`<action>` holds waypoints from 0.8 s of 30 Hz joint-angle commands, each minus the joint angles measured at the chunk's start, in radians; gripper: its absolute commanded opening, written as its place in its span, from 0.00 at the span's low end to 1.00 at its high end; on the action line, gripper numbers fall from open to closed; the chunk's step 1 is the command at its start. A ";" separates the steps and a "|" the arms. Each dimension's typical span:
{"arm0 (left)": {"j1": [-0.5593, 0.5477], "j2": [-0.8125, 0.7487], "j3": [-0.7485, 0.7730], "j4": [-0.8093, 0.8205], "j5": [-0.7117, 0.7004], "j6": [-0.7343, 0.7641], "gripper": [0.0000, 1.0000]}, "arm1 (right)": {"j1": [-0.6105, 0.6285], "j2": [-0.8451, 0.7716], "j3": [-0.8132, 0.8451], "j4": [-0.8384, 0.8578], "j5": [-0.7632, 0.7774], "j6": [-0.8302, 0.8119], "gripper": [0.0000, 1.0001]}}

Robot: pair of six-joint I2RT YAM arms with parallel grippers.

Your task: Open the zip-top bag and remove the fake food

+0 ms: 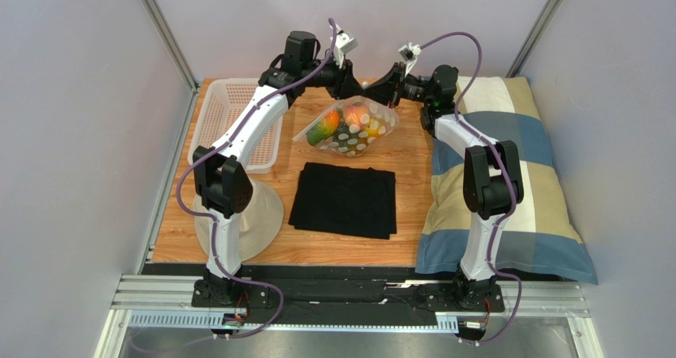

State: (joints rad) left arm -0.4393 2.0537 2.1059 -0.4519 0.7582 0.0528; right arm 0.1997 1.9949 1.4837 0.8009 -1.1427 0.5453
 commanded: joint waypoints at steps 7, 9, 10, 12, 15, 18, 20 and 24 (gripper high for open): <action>-0.016 -0.060 -0.015 0.122 0.075 -0.011 0.36 | 0.006 0.016 0.061 -0.009 -0.025 0.015 0.00; -0.021 -0.066 -0.021 0.122 0.085 0.002 0.37 | 0.004 0.019 0.067 -0.014 -0.025 0.015 0.00; -0.024 -0.069 -0.030 0.121 0.089 0.010 0.37 | 0.004 0.019 0.069 -0.019 -0.025 0.016 0.00; -0.024 -0.078 -0.046 0.133 0.070 0.006 0.36 | 0.007 0.018 0.066 -0.017 -0.026 0.015 0.00; -0.024 -0.070 -0.040 0.136 0.070 0.004 0.28 | 0.010 0.019 0.070 -0.019 -0.032 0.015 0.00; -0.024 -0.058 -0.018 0.111 0.053 0.007 0.15 | 0.010 0.016 0.067 -0.012 -0.029 0.019 0.00; -0.024 -0.056 -0.014 0.099 0.038 0.025 0.05 | 0.009 0.015 0.064 0.007 -0.026 0.041 0.00; -0.009 -0.072 -0.035 0.087 -0.054 0.013 0.00 | 0.004 0.021 0.056 0.092 0.007 0.126 0.00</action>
State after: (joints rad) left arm -0.4564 2.0384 2.0666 -0.3561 0.7822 0.0540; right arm 0.2016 2.0117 1.5078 0.7692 -1.1664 0.5816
